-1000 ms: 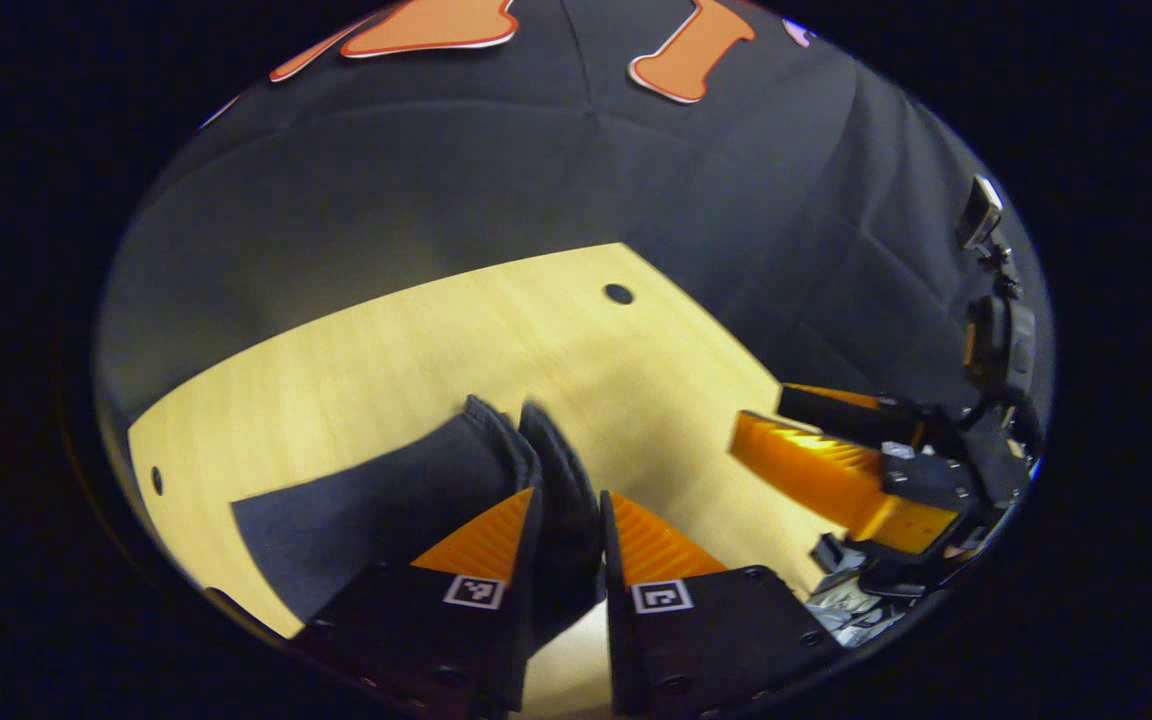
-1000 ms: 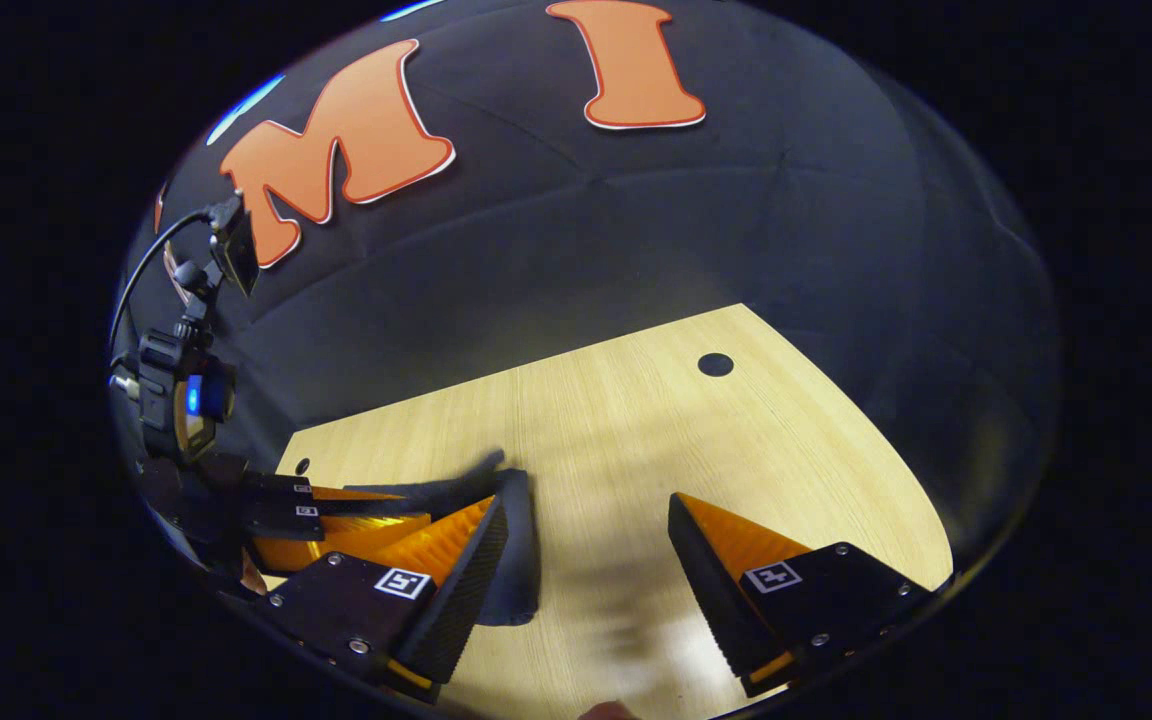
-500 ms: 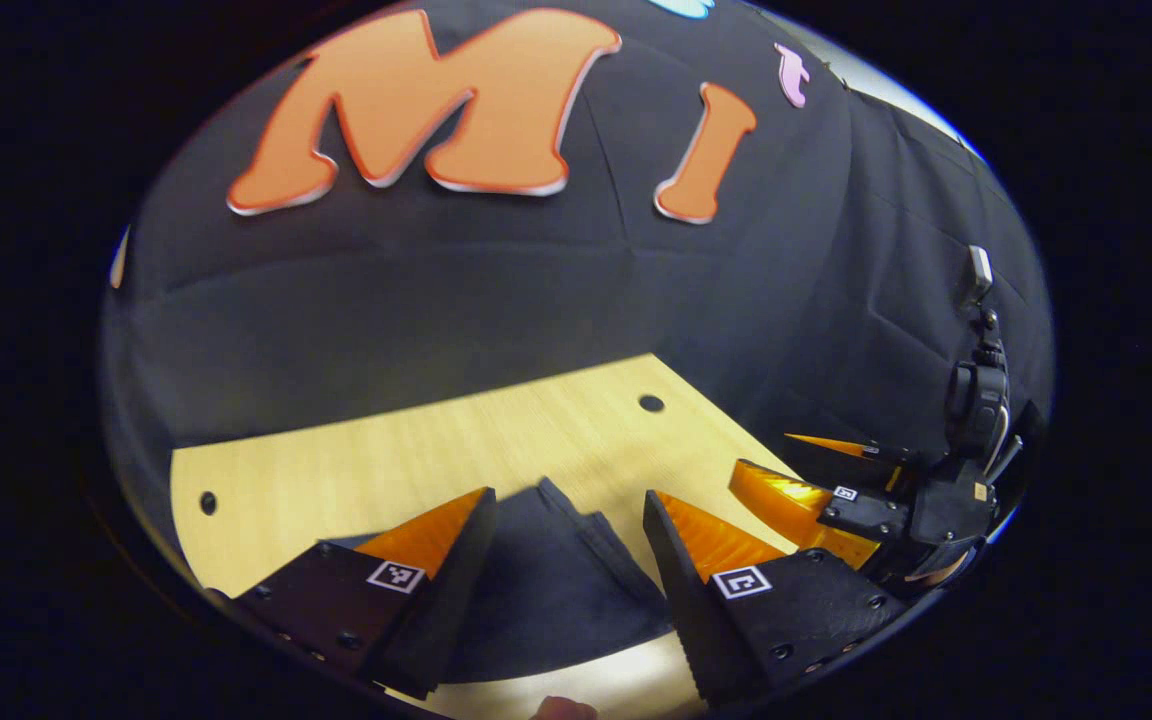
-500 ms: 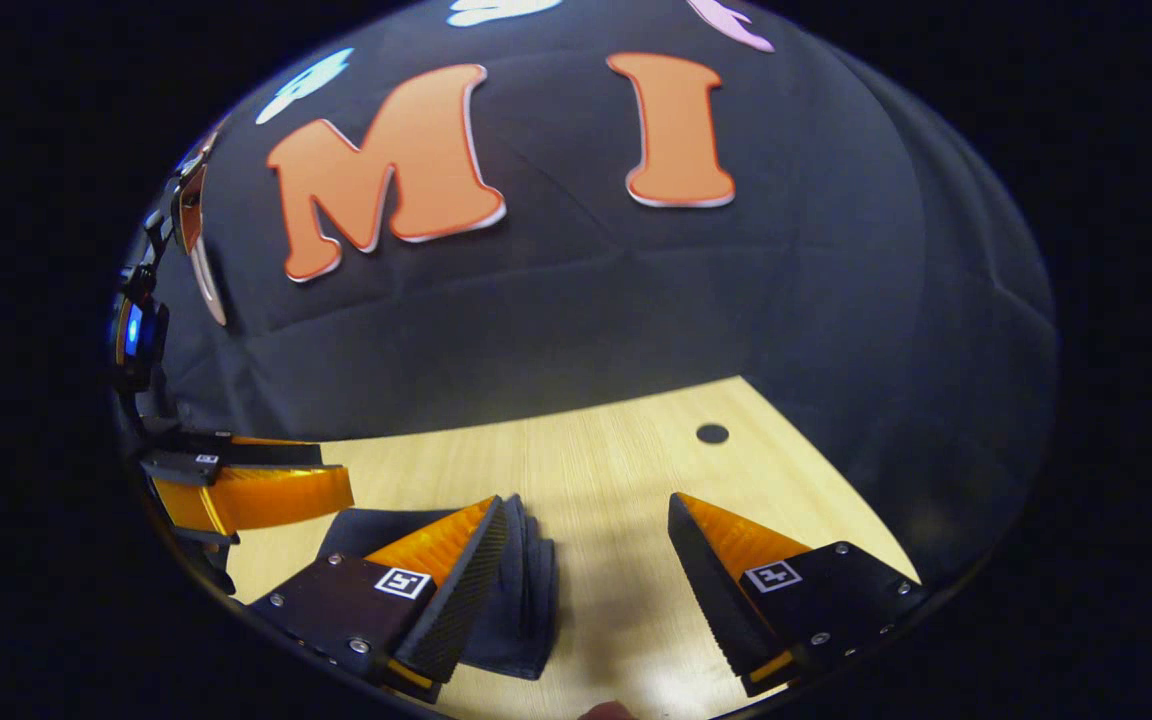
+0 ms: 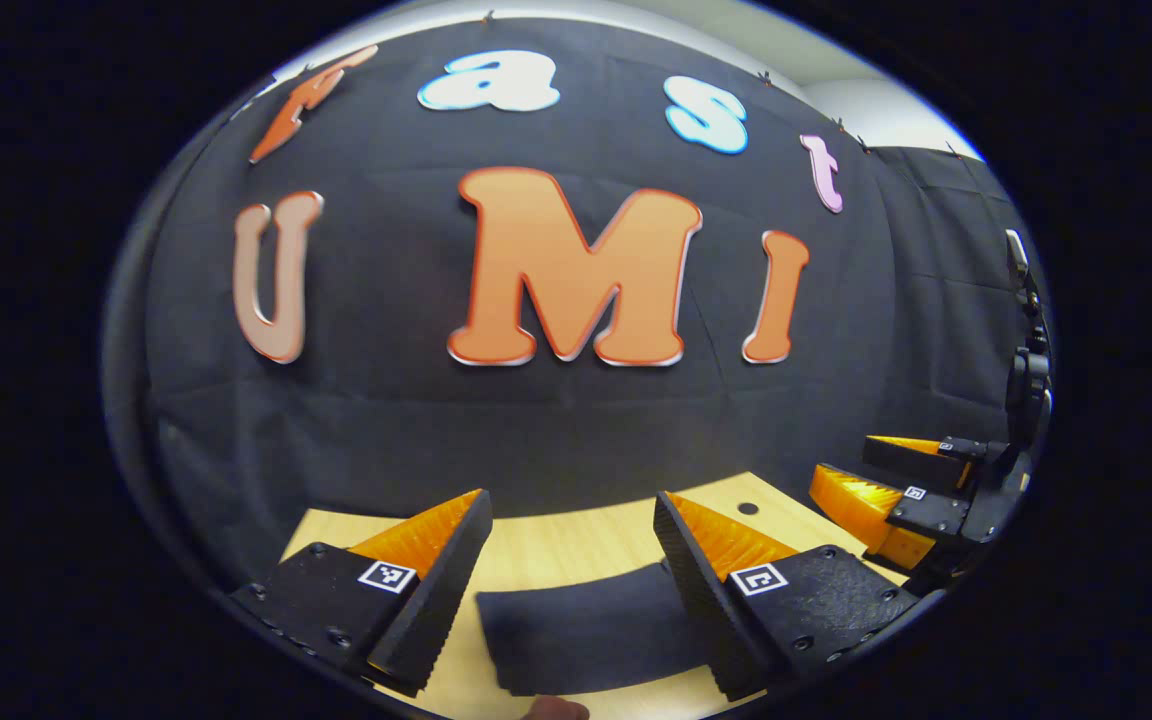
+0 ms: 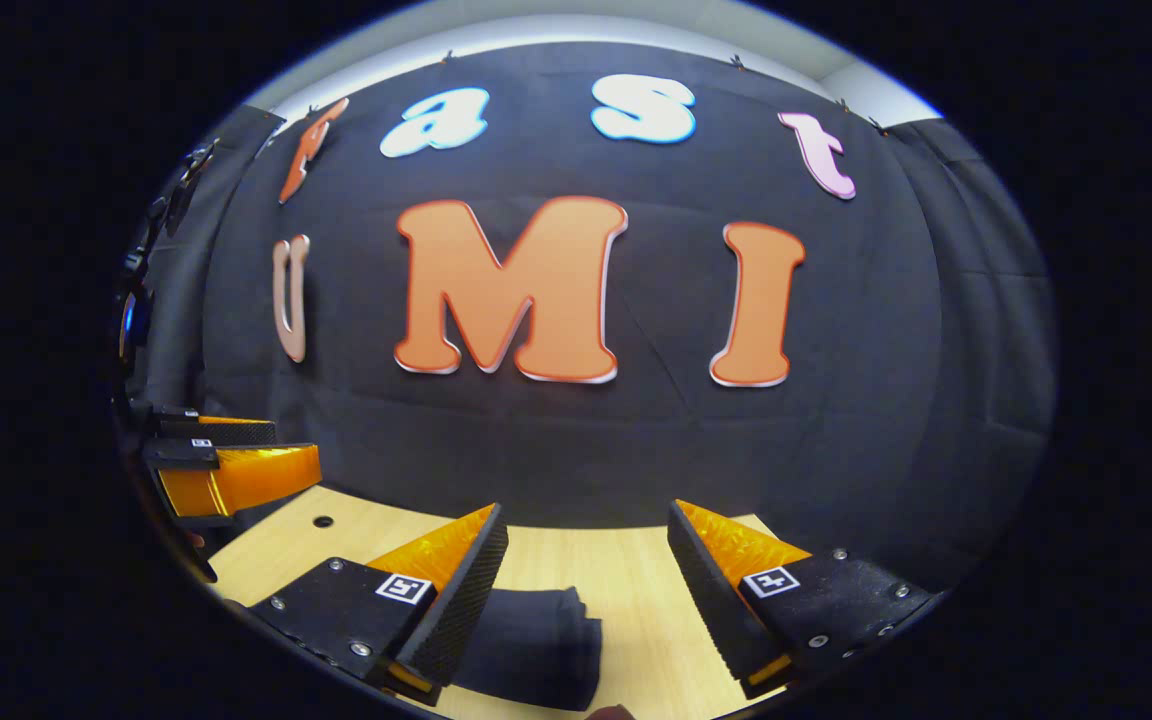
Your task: Grasp the waist and the cuffs of the jeans and fold them to make the two legs overlap; first hold the waist and fold one-third of the jeans toward the cuffs, then hold the cuffs and fold the remaining one-third in the same direction to finish folding.
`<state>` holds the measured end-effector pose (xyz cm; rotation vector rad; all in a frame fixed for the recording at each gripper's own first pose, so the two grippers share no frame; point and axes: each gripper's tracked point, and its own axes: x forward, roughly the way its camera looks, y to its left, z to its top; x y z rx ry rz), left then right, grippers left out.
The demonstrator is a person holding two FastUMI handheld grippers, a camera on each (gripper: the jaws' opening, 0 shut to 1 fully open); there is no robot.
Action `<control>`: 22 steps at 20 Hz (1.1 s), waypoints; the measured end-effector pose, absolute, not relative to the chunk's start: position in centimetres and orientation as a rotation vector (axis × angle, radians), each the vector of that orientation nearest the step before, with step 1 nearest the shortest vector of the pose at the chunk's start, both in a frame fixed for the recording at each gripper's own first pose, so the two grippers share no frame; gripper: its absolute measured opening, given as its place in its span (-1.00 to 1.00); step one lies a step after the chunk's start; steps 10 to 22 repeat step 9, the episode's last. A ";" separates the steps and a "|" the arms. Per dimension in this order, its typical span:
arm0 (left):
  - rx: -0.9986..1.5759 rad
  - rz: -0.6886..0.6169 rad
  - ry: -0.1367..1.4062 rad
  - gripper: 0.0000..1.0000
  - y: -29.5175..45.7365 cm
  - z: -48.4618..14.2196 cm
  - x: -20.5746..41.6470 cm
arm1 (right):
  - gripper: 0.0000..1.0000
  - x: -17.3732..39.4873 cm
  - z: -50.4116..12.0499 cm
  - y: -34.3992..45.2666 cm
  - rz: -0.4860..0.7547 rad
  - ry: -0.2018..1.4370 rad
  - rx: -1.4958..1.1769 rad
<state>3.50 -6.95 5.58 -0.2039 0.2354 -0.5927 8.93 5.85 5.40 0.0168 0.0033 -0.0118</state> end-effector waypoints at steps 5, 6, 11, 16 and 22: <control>-0.169 -0.456 0.074 0.95 1.3 8.5 0.3 | 0.94 5.1 7.2 10.1 -0.005 -0.076 -0.043; -0.171 -0.438 0.058 0.90 2.2 8.9 -0.3 | 0.94 4.3 7.2 10.7 -0.010 -0.087 -0.057; -0.192 -0.398 0.032 0.90 5.3 8.9 -2.2 | 0.95 2.3 7.1 12.6 -0.016 -0.098 -0.057; -0.192 -0.398 0.032 0.90 5.3 8.9 -2.2 | 0.95 2.3 7.1 12.6 -0.016 -0.098 -0.057; -0.192 -0.398 0.032 0.90 5.3 8.9 -2.2 | 0.95 2.3 7.1 12.6 -0.016 -0.098 -0.057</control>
